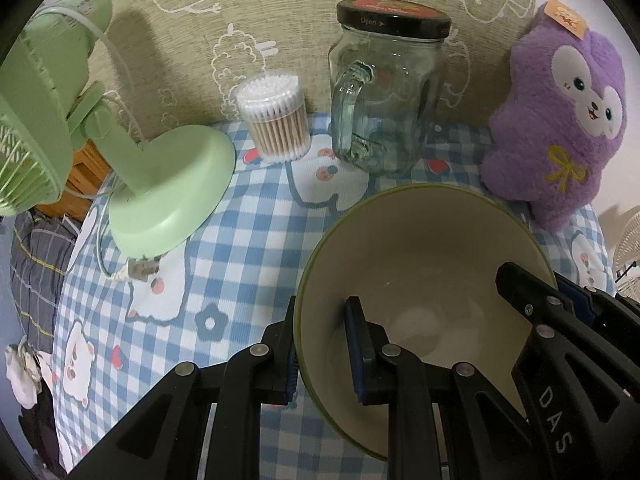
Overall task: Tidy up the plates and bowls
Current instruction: 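Lift and carry the second white bowl with both tools toward the plates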
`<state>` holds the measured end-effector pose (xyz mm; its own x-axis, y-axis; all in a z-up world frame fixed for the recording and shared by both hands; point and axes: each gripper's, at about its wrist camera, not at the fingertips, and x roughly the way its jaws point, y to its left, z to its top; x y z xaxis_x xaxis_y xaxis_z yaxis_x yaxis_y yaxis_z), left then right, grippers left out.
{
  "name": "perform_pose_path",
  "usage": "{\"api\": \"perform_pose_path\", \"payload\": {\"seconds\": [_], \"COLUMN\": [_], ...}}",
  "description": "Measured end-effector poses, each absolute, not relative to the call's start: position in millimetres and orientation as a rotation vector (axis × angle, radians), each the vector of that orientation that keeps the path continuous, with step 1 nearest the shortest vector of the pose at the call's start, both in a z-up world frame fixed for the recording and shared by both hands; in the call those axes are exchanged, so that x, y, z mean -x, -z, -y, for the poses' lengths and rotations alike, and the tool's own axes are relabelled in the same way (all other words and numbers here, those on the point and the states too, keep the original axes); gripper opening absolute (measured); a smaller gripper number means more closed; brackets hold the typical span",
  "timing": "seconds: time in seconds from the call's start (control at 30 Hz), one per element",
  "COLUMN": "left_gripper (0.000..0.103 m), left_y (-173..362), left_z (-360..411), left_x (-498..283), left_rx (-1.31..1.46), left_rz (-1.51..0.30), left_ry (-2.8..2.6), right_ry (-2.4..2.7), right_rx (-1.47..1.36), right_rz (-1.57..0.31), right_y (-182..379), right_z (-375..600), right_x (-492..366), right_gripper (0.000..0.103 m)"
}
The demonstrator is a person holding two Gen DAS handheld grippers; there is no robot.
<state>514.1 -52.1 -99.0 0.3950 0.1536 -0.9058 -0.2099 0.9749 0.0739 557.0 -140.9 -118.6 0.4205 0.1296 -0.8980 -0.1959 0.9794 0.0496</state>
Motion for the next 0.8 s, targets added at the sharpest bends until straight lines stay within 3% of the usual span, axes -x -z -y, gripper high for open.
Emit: {"api": "perform_pose_path", "payload": {"seconds": [0.8], "left_gripper": [0.018], "left_y": [24.5], "left_z": [58.0], "left_x": [-442.3], "left_rx": [0.061], "left_rz": [-1.065], "left_ry": [-0.197], "right_ry": [-0.155], "right_rx": [0.061], "right_rz": [-1.052], "right_y": [37.8], "right_z": [145.1], "right_x": [-473.2], "right_gripper": [0.017]}}
